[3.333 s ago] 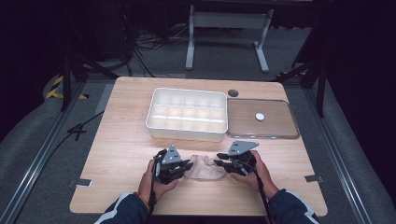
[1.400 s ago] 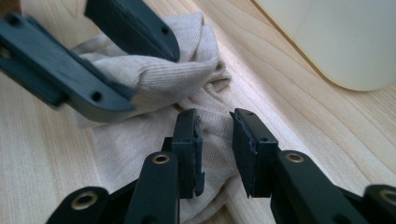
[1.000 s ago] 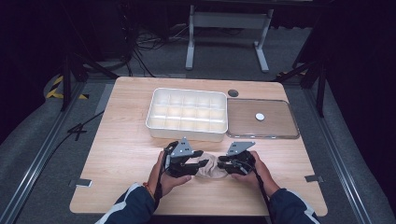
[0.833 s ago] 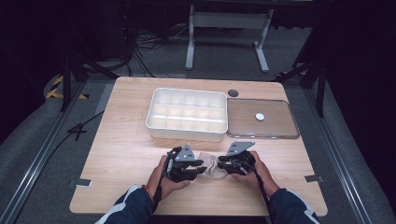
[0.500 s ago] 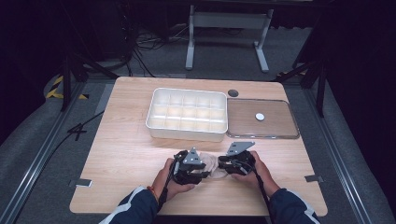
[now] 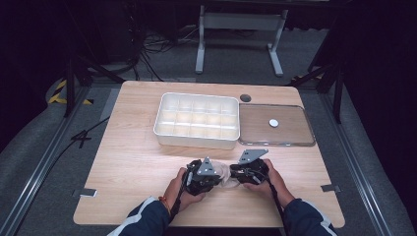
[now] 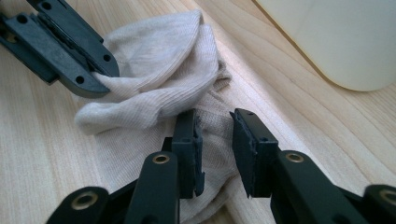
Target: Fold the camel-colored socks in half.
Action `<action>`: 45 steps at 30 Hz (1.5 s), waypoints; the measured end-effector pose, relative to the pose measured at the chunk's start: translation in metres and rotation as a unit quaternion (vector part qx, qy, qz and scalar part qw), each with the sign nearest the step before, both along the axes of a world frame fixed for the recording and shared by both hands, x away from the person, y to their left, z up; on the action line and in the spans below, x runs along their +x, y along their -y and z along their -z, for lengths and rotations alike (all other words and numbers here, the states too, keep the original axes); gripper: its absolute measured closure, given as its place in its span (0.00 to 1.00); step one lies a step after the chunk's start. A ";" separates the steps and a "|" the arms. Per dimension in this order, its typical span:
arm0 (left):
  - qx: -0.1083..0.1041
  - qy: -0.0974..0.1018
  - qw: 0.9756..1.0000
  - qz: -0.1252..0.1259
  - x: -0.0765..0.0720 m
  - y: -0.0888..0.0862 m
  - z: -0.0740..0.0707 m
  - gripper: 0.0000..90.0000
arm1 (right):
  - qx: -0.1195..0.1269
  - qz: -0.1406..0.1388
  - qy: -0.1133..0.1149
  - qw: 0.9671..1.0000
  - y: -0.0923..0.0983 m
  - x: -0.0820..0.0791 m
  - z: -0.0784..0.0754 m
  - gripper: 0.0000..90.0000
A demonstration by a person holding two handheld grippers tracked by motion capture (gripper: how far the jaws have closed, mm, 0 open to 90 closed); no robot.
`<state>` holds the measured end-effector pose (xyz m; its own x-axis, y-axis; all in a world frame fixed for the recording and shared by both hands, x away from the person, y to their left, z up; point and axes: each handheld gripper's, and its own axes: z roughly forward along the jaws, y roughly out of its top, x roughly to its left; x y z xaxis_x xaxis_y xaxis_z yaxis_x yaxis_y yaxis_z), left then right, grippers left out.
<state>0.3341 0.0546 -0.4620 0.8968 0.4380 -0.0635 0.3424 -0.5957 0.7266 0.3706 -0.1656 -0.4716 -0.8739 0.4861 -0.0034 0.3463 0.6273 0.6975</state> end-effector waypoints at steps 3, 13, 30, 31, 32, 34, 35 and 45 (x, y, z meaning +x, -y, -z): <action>-0.022 0.002 1.000 -0.008 0.001 -0.001 -0.003 0.97 | 0.000 0.001 0.000 1.000 0.000 0.000 0.000 0.79; -0.066 -0.012 0.998 -0.012 0.003 0.006 0.003 0.93 | 0.000 0.000 0.000 1.000 0.000 0.000 0.000 0.79; -0.048 -0.016 0.999 -0.009 0.002 0.013 0.016 0.71 | 0.073 0.015 0.040 0.996 0.010 -0.005 -0.027 0.78; -0.043 -0.011 0.999 -0.008 0.001 0.013 0.014 0.67 | 0.075 0.010 0.046 0.996 0.008 -0.006 -0.029 0.79; -0.043 -0.003 0.999 -0.009 0.000 0.012 0.012 0.65 | 0.076 0.004 0.050 0.996 0.006 -0.008 -0.030 0.80; -0.057 0.009 0.998 -0.009 -0.003 0.005 0.002 0.63 | 0.075 -0.005 0.053 0.996 0.002 -0.009 -0.029 0.81; -0.062 0.009 0.998 -0.006 -0.004 0.002 -0.002 0.63 | 0.072 -0.008 0.050 0.996 0.001 -0.009 -0.028 0.81; -0.038 -0.019 0.999 -0.013 0.002 -0.012 0.004 0.89 | 0.093 -0.029 0.063 0.993 -0.006 -0.017 -0.036 0.86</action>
